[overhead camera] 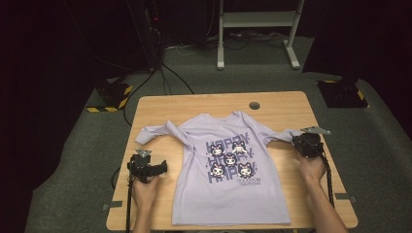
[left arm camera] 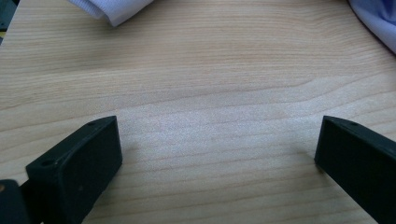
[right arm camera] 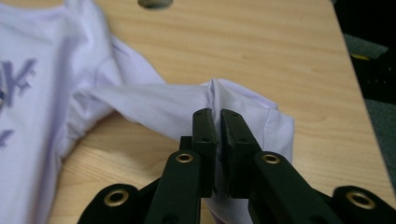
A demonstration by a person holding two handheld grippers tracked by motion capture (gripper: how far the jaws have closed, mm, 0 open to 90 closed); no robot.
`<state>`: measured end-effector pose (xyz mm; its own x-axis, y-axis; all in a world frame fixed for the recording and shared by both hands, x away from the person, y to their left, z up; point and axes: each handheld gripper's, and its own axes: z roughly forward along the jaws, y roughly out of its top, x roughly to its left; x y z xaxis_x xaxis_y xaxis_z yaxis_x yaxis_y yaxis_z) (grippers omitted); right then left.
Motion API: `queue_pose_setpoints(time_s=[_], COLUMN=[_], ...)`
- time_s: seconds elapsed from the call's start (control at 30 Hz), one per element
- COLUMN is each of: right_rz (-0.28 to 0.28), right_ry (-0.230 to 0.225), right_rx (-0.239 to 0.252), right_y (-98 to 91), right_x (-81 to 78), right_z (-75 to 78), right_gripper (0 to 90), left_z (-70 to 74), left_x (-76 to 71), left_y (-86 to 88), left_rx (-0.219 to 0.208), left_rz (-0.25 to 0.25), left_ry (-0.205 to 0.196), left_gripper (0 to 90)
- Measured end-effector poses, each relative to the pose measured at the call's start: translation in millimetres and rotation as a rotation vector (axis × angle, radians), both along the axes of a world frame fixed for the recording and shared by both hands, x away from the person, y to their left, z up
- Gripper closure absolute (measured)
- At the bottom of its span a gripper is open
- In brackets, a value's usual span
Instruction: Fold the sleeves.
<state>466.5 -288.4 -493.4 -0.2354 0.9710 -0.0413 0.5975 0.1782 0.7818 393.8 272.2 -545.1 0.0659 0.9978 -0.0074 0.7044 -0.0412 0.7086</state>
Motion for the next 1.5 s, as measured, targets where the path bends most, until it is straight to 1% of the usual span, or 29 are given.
queue_pose_setpoints(time_s=[0.07,0.2,0.37,0.47,0.53,0.73,0.9,1.07,1.13,1.27,1.3,1.37,1.43,1.5], right_rz=[0.008,0.034,0.051,0.064,0.069,0.085,0.089,0.099,0.1,0.104,0.104,0.105,0.112,0.12], right_ry=[-0.023,-0.071,-0.102,-0.115,-0.116,-0.103,-0.067,-0.046,-0.037,-0.028,-0.028,-0.042,-0.075,-0.102], right_rx=[0.019,0.033,0.065,0.063,0.061,0.062,0.097,0.119,0.14,0.14,0.148,0.148,0.131,0.126], right_y=[-1.0,1.5,5.0,7.5,8.6,11.5,10.3,6.7,4.4,3.7,4.0,5.4,9.8,15.5], right_x=[-2.0,-3.8,-3.2,-3.1,-1.8,3.5,9.5,11.3,12.0,13.1,13.0,12.2,10.8,10.4], right_z=[9.9,30.0,47.3,55.9,60.7,64.0,60.7,58.4,57.6,56.2,56.4,58.0,62.4,67.4], right_gripper=[85.1,85.2,85.1,85.1,85.1,84.7,84.6,84.1,84.1,83.7,83.5,83.9,84.1,84.2], left_z=[-0.1,0.0,-0.1,0.0,-0.1,-0.1,-0.1,-0.1,0.0,0.0,0.0,0.0,0.0,0.0], left_x=[0.0,0.0,0.0,0.0,0.0,0.0,0.0,0.0,0.0,0.0,0.0,0.0,0.0,0.0], left_y=[0.0,0.0,0.0,0.0,0.0,0.0,0.0,0.1,0.0,0.0,0.0,0.0,0.1,0.1], left_rx=[0.0,0.0,0.0,0.0,0.0,0.0,0.0,0.0,0.0,0.0,0.0,0.0,0.0,0.0], left_rz=[0.0,0.0,0.0,0.0,0.0,0.0,0.0,0.0,0.0,0.0,0.0,0.0,0.0,0.0], left_ry=[-0.001,0.0,-0.001,0.0,-0.001,-0.001,-0.001,-0.001,0.0,0.0,0.0,0.0,0.0,0.0], left_gripper=[0.8,0.8,0.8,0.8,0.8,0.8,0.8,0.8,0.8,0.8,0.8,0.8,0.8,0.7])
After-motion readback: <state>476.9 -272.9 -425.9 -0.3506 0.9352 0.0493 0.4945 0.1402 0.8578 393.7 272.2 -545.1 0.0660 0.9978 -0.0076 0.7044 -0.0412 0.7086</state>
